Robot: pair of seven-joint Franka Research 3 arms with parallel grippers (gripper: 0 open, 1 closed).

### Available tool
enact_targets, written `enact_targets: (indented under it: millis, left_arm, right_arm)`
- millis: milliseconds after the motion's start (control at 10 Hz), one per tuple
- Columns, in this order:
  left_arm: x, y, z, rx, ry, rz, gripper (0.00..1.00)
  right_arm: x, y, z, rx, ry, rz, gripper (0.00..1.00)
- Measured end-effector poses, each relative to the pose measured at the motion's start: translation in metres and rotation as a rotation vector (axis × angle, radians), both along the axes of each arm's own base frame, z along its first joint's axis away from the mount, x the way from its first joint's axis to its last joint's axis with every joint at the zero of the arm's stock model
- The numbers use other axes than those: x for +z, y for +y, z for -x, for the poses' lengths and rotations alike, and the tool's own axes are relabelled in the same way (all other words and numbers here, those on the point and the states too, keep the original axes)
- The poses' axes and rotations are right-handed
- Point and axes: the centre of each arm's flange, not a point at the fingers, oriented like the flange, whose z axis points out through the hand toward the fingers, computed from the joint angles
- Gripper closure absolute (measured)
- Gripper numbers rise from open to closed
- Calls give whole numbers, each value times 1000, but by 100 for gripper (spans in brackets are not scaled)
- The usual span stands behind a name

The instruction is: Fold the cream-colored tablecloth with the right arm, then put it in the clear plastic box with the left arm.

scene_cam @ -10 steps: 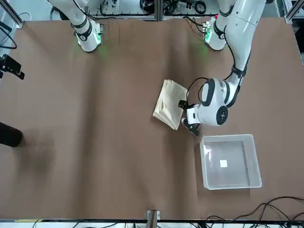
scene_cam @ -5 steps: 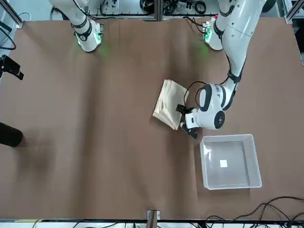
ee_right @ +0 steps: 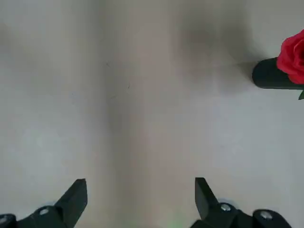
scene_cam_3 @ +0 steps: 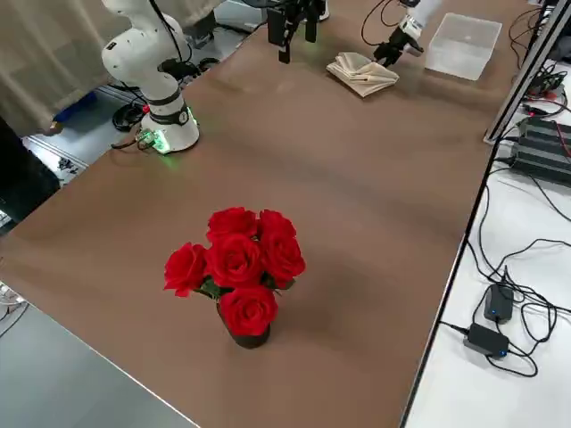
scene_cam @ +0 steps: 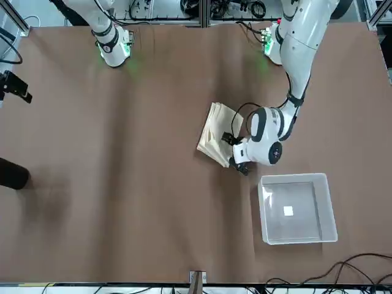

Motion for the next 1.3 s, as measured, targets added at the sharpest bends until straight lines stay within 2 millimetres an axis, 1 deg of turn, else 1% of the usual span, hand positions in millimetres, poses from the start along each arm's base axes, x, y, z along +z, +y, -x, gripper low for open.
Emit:
enact_targets:
  millis: [300,600,800,900,1100,1300]
  left_arm:
    - [-2,2,0,1,2,-1,8]
    - [-11,3,2,-19,6,6,8]
    - [-19,1,5,-14,22,13,9]
    - [-18,-3,7,-18,22,16,10]
    - [-17,-11,10,-27,22,18,22]
    - [-15,-17,13,-35,20,21,57]
  right_arm:
    - [0,-2,0,-5,0,1,0]
    - [0,-1,0,-3,0,2,0]
    - [0,1,0,1,0,2,0]
    - [0,4,0,6,0,2,0]
    - [0,12,-1,20,0,2,0]
    - [0,12,-1,21,0,2,0]
